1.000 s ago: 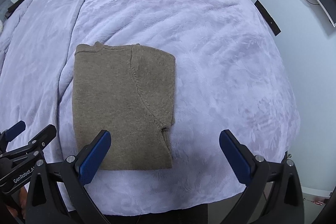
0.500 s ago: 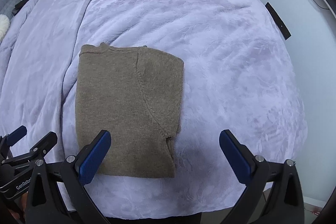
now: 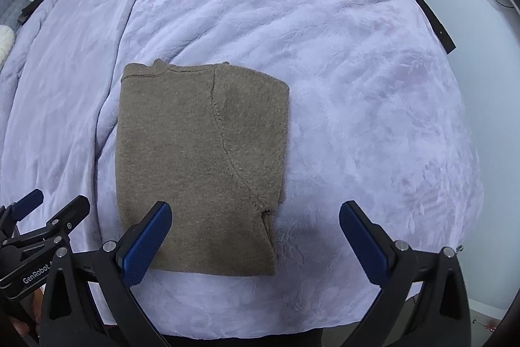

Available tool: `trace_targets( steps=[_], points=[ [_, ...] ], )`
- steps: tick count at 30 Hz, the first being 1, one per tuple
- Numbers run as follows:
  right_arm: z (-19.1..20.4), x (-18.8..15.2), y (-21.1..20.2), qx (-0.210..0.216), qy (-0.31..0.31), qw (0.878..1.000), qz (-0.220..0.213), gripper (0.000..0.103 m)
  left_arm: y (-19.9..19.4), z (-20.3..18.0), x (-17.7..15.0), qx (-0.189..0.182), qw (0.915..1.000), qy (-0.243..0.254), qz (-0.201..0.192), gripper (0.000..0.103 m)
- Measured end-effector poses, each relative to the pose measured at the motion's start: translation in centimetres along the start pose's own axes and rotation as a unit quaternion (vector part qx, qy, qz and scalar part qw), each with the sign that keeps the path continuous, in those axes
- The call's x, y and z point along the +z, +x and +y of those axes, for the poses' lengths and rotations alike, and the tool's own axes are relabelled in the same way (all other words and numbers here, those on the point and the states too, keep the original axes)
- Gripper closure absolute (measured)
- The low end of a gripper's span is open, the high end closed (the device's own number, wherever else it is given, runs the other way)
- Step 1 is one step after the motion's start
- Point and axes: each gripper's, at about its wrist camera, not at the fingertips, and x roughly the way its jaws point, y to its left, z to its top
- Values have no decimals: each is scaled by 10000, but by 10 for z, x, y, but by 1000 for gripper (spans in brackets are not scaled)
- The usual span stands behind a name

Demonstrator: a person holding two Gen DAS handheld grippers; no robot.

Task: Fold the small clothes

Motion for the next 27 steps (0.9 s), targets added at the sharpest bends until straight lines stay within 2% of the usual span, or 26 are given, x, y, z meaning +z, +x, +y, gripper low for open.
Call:
trace_targets(
  steps=[27],
  points=[
    [-1,2,3,52,-101,9999,-14,0,-5,-3,-1,88,9999,-115,-79,4]
  ],
)
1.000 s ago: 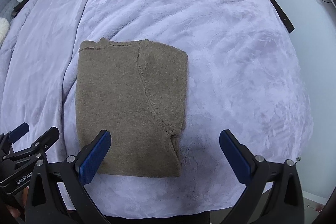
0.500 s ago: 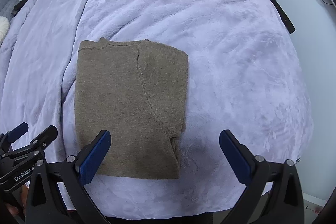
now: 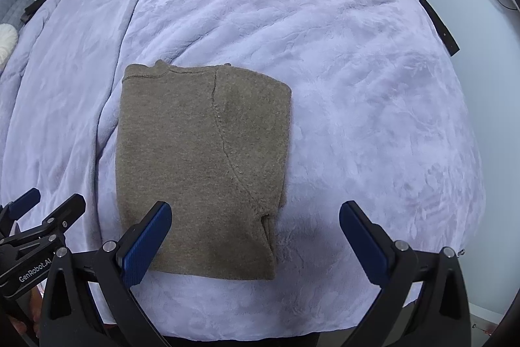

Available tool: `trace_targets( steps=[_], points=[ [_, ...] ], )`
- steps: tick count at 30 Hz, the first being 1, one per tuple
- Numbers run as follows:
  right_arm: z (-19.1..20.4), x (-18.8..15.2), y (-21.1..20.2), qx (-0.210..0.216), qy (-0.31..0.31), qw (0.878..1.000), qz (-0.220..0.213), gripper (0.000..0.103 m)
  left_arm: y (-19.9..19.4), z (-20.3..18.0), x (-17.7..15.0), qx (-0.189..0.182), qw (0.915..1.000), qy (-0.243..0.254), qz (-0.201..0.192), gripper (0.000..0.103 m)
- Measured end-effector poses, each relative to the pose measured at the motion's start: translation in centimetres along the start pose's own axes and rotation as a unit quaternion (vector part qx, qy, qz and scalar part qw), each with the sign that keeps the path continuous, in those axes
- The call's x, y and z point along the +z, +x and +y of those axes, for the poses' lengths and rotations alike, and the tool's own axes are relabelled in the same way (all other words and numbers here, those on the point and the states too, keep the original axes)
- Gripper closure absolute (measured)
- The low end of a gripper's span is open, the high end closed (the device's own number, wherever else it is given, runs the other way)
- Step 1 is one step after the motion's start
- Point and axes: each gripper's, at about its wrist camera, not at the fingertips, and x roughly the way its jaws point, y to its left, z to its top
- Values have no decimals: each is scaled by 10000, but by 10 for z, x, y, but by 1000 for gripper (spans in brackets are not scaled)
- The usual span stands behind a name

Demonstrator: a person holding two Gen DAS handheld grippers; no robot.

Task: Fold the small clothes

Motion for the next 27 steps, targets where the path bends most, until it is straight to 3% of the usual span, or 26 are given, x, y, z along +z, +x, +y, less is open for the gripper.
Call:
trace_targets(
  steps=[17,27],
  points=[
    [1,-2,0,63,-59,10000,22,0,-5,-1,-1,94,9999,-42,-89,4],
    [-2,-3,2,56,-26,10000,31,0,-7,-5,0,-34,9999,66,-126,4]
  ],
)
